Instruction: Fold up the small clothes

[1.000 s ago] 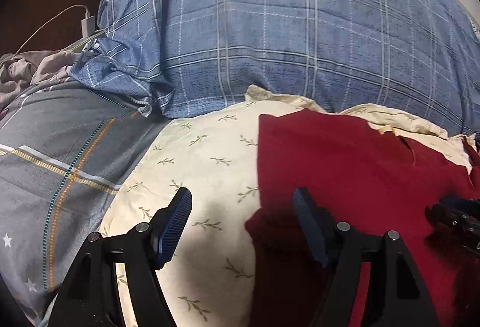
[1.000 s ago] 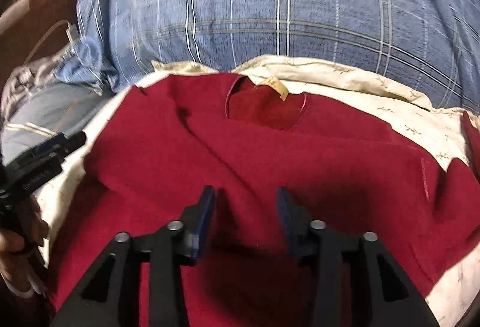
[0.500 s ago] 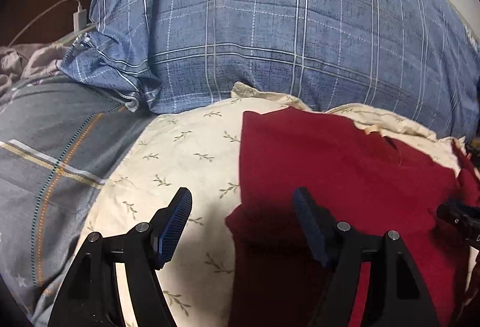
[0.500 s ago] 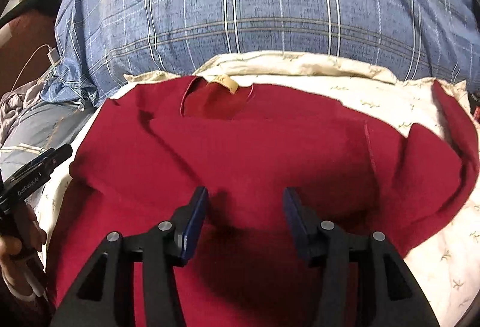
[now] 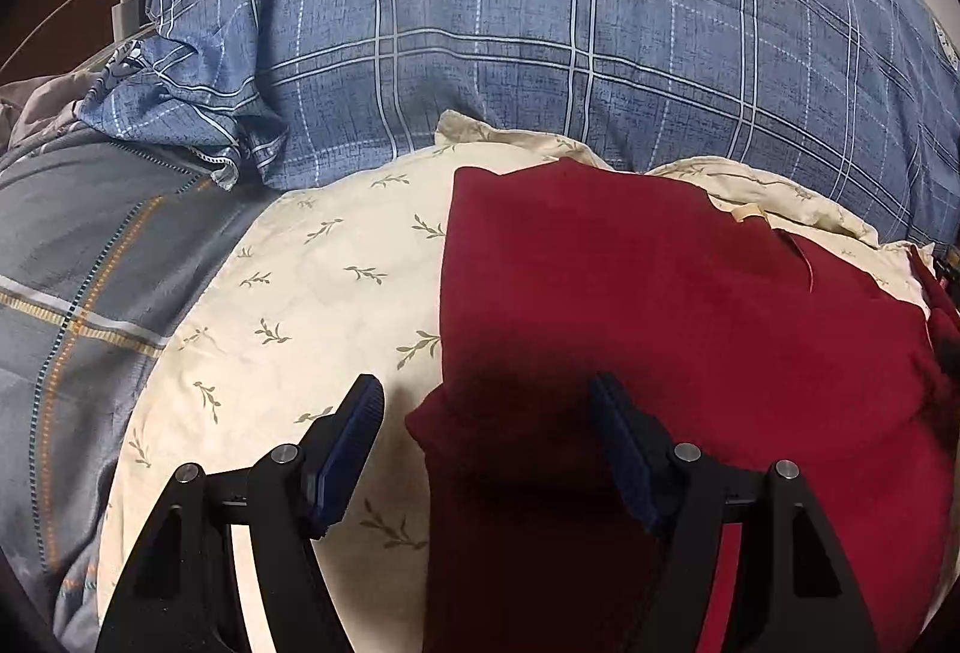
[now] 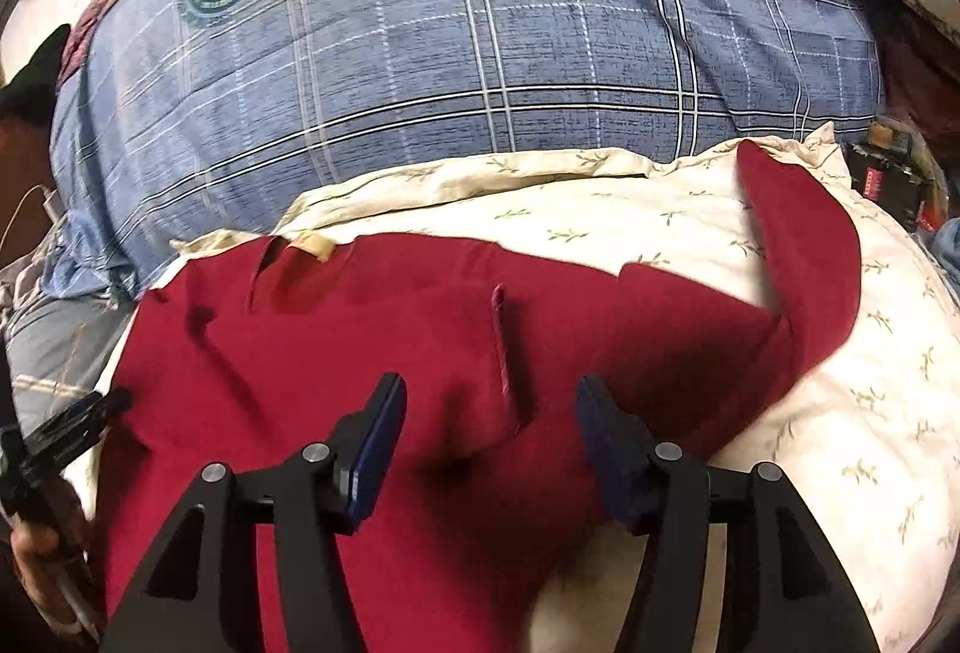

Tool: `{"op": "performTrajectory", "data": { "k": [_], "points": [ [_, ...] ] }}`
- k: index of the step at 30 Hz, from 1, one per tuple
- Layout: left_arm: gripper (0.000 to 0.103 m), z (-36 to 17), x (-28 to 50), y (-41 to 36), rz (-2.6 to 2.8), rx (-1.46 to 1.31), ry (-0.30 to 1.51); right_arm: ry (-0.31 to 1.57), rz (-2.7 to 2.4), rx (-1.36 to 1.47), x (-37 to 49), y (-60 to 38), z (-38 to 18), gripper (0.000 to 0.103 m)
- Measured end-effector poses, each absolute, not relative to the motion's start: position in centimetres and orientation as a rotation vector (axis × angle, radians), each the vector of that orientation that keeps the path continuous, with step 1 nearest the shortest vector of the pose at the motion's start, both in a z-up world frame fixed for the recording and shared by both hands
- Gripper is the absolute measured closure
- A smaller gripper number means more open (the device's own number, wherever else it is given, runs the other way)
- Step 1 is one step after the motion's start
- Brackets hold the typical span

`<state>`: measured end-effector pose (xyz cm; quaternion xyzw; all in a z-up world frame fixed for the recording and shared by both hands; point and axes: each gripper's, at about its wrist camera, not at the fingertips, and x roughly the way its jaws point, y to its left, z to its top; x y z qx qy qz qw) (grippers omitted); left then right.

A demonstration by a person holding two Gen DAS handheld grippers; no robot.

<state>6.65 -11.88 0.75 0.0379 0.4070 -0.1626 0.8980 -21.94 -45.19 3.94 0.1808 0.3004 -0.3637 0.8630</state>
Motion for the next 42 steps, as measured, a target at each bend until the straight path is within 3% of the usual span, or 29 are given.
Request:
{"op": "performTrajectory", "data": {
  "k": [4, 7, 9, 13, 18, 23, 31, 33, 35, 36, 38, 42],
  "points": [
    [0.033, 0.9, 6.5, -12.1, -0.329, 0.089, 0.826, 0.670, -0.773, 0.340, -20.0, -45.0, 3.5, 0.045],
    [0.033, 1.8, 5.8, -12.0, -0.350, 0.072, 0.791, 0.639, -0.841, 0.255, -19.8, -43.9, 4.2, 0.055],
    [0.033, 2.2, 5.6, -11.7, -0.380, 0.039, 0.798, 0.624, -0.832, 0.256, -19.7, -43.8, 4.4, 0.054],
    [0.033, 1.6, 5.9, -12.2, -0.416, 0.016, 0.840, 0.768, -0.803, 0.279, -18.4, -44.9, 2.1, 0.054],
    [0.032, 0.3, 6.2, -13.2, -0.387, 0.089, 0.858, 0.630, -0.742, 0.371, -21.7, -46.3, 5.3, 0.052],
    [0.027, -0.1, 6.3, -13.9, -0.383, 0.113, 0.841, 0.529, -0.884, 0.413, -26.1, -51.5, 9.8, 0.027],
    [0.022, -0.5, 5.8, -14.5, -0.376, 0.149, 0.824, 0.689, -1.078, 0.477, -25.4, -62.6, 7.8, 0.028],
    [0.020, -0.6, 6.0, -14.7, -0.374, 0.154, 0.825, 0.759, -1.103, 0.433, -24.5, -63.8, 6.7, 0.036],
    [0.019, -0.7, 6.1, -14.7, -0.376, 0.153, 0.827, 0.806, -1.141, 0.384, -24.0, -64.5, 6.1, 0.083],
    [0.019, -0.7, 6.2, -14.7, -0.378, 0.149, 0.829, 0.802, -1.147, 0.378, -24.3, -64.5, 6.3, 0.091],
    [0.019, -0.7, 6.2, -14.6, -0.381, 0.142, 0.831, 0.747, -1.121, 0.406, -25.7, -64.0, 7.7, 0.099],
    [0.020, -0.5, 6.3, -14.3, -0.385, 0.132, 0.829, 0.600, -0.926, 0.463, -28.0, -60.8, 12.0, 0.100]
  ]
}}
